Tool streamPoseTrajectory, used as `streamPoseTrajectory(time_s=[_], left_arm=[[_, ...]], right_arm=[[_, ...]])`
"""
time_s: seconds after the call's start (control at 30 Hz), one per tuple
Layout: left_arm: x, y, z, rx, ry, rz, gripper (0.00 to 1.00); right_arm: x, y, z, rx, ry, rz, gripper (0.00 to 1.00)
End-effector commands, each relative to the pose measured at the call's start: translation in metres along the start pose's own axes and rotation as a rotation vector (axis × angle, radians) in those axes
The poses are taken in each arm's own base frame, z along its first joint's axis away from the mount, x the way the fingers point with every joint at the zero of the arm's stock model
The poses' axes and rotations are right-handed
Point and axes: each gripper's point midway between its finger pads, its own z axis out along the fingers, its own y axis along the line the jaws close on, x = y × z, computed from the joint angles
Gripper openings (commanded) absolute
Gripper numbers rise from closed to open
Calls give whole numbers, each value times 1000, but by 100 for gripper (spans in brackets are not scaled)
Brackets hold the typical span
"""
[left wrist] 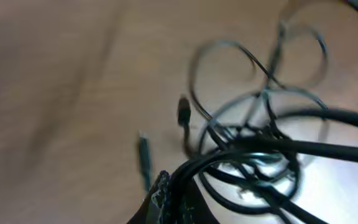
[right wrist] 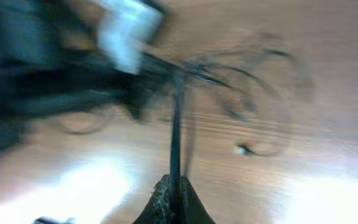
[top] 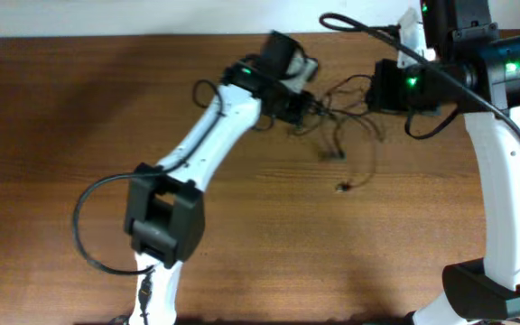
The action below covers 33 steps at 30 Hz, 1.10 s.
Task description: Untangle cables
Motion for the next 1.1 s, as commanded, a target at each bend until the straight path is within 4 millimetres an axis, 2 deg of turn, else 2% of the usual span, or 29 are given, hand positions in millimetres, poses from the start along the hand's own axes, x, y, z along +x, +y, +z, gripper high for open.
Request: streamPoseTrajectory(time_s=[0.0,0.07,0.17,0.23,0.27,0.33,0.47,0.6,0.67,0.7,0.77,0.83,0.87,0.9,0.93,0.97,1.03,1.07], left_arm=[[-46,69,-103,-201,-232,-139,0],[-50,89,-149,-234,-300,-179,0],[-48,113,-200,-280,-369,-223,0],[-45,121,-220,-300,-394,-238,0],[-42,128,-236,-321,-413,-239,0],[-36,151,-260,-387,-443,-273,0],[-16,208,-295,-540,-469,-376,0],[11,253,-324,-698,-460,-475,0],[27,270,-336,-765,-444,-521,0],[32,275,-339,-775,-440,-540,0],[29,266,-330,-665,-445,-544,0],[15,240,-313,-514,-430,-434,0],[8,227,-306,-441,-433,-406,0],[-2,204,-297,-324,-435,-320,0],[-13,168,-288,-151,-442,-176,0],[-18,146,-284,-52,-449,-84,0],[-23,122,-281,41,-456,-11,0],[-23,116,-278,55,-448,-6,0]], right_arm=[[-7,-38,-14,172,-59,68,4],[-5,-62,-14,228,-41,115,4],[1,-98,-8,294,4,193,4],[7,-115,-2,316,38,227,4],[12,-129,2,333,70,240,4],[18,-145,5,344,99,261,4],[19,-167,0,362,99,296,4],[20,-193,-10,387,80,371,4],[21,-204,-14,381,73,406,4],[20,-203,-14,355,76,399,4],[12,-174,-6,166,78,289,4],[9,-141,0,16,87,163,4],[8,-129,2,-29,90,112,8],[9,-112,4,-93,94,39,21],[10,-96,6,-148,98,-23,38],[11,-84,8,-179,104,-73,66],[15,-64,13,-202,120,-143,95],[18,-51,17,-218,129,-206,99]])
